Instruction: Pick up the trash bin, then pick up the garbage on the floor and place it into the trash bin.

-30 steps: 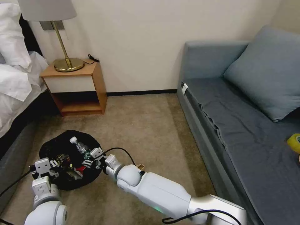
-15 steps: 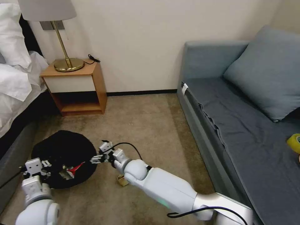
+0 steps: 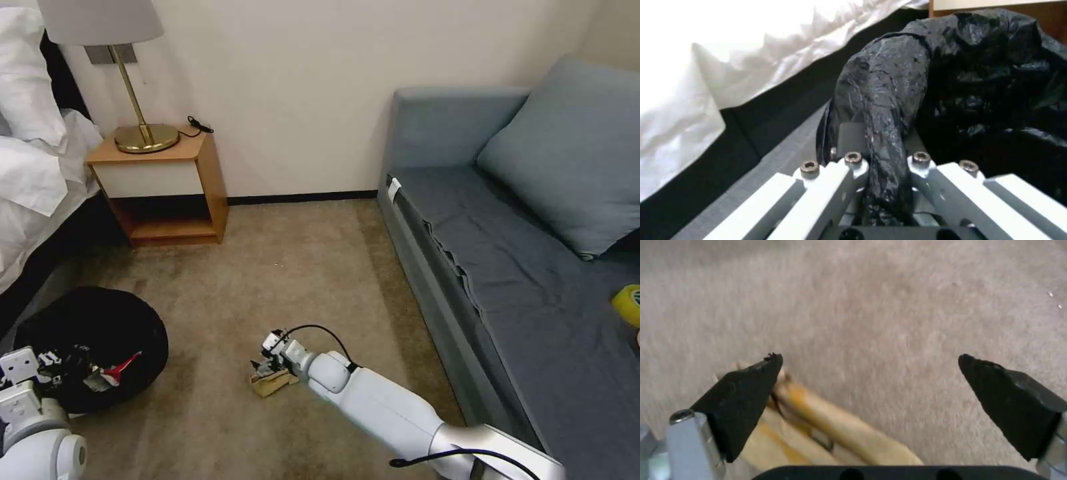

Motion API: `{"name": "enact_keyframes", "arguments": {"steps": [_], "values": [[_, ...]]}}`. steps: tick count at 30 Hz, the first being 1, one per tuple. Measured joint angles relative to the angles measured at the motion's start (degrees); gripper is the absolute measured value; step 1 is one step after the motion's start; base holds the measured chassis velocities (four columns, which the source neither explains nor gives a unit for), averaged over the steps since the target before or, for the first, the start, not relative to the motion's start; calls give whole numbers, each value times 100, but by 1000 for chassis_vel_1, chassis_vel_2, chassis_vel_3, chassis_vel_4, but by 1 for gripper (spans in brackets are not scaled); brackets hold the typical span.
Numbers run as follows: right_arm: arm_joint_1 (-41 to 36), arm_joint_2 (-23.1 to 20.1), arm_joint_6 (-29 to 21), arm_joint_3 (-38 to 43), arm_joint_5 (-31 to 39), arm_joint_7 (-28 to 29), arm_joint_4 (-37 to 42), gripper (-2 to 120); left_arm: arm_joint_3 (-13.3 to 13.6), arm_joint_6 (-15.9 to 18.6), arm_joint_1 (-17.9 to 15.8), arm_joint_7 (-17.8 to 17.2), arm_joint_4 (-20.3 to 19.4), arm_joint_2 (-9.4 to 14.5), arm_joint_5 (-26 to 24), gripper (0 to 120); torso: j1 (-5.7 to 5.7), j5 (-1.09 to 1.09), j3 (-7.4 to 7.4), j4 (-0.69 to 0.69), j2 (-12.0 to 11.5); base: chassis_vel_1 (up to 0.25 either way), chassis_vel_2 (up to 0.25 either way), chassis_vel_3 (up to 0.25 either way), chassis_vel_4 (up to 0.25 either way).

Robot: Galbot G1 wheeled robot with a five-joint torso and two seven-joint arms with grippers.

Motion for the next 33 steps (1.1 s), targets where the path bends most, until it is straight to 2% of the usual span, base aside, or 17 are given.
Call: {"name": "enact_keyframes", "arguments": {"steps": [11, 20, 33], "values": [[-13, 86, 183, 288, -658, -536, -573, 100, 19, -27, 133, 1, -44, -40, 0, 3, 0, 1, 0, 1, 0, 0, 0, 0, 0], [51, 353, 449, 868, -1259, -584, -1464, 100, 101, -117, 139, -47, -34, -151, -19, 3, 0, 1, 0, 0, 0, 0, 0, 0, 0], [56, 632, 898, 939, -1847, -752, -2052, 98, 35, -132, 166, -49, -60, -148, -64, 3, 0, 0, -1, -1, 0, 0, 0, 0, 0]]}}
